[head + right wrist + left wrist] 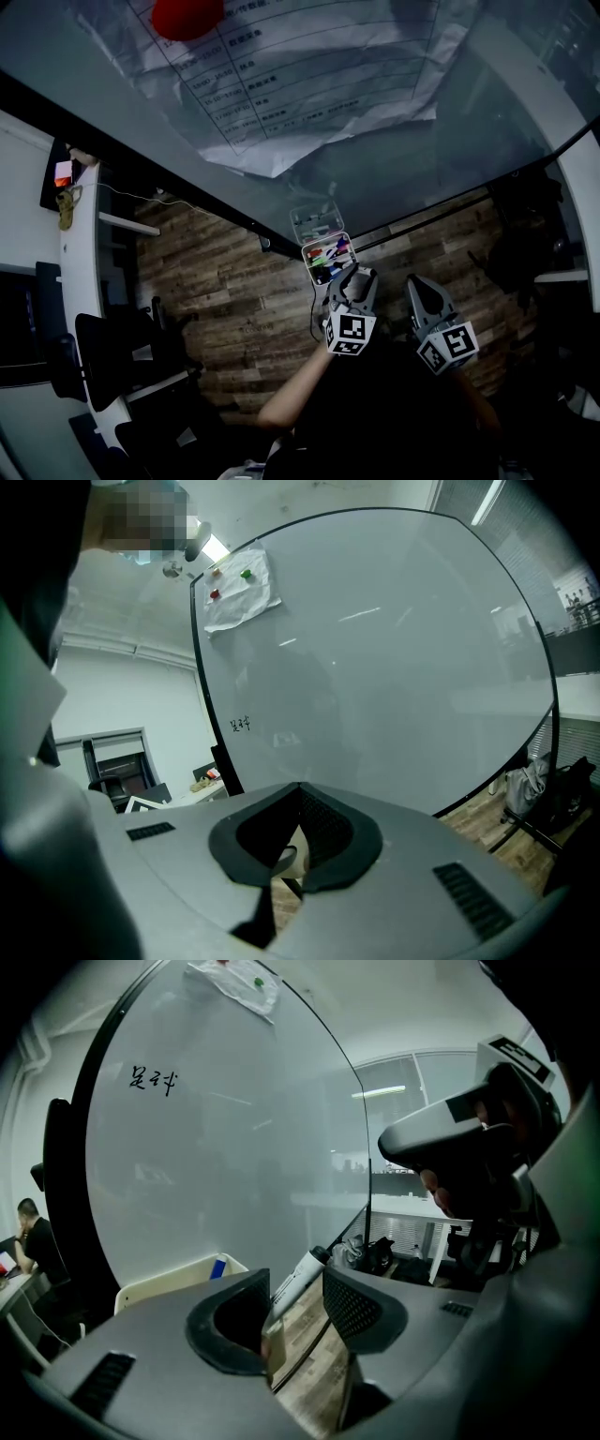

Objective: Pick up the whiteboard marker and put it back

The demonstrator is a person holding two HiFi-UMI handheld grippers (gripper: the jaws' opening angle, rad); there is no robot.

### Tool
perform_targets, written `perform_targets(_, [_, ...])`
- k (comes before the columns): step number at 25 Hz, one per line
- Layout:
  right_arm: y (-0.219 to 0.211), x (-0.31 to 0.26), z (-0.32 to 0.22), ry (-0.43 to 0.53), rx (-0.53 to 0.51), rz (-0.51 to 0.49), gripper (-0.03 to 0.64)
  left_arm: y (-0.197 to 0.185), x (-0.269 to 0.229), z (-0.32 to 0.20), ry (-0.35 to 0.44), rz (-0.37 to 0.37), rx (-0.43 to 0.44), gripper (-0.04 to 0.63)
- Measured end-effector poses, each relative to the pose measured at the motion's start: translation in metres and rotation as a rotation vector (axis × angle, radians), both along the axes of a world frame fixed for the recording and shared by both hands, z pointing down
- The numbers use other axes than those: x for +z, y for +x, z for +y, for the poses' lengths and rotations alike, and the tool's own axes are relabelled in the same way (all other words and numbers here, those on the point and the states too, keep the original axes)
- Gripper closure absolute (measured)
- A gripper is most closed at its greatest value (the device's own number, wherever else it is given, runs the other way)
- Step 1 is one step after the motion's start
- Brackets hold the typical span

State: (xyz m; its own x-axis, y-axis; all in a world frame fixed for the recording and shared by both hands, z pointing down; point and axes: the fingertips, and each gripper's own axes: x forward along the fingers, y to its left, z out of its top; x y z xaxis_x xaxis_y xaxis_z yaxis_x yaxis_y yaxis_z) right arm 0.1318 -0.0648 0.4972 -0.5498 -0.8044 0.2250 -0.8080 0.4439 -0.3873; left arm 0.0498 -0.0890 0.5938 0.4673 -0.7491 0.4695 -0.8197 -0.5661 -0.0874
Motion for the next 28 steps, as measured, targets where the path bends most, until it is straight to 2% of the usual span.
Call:
perform_targets(6, [0.001, -0.002, -0.005, 0.005, 0.003, 0.001, 0.603, -0.01, -0.006, -0.003, 0.004, 0.054, -0.055, 0.43])
perform_targets(13, [-0.006, -0.001, -0.006, 0.008, -0.01, 0.001, 0.603, -0.019, -0.017, -0.007, 0.055, 0.089, -0.082, 0.456])
perform_targets(28, [-0.013, -0.001, -0.009, 0.016, -0.033, 0.006, 0.603, -0.044, -0.026, -0.01, 0.116, 0.086, -0.174, 0.509])
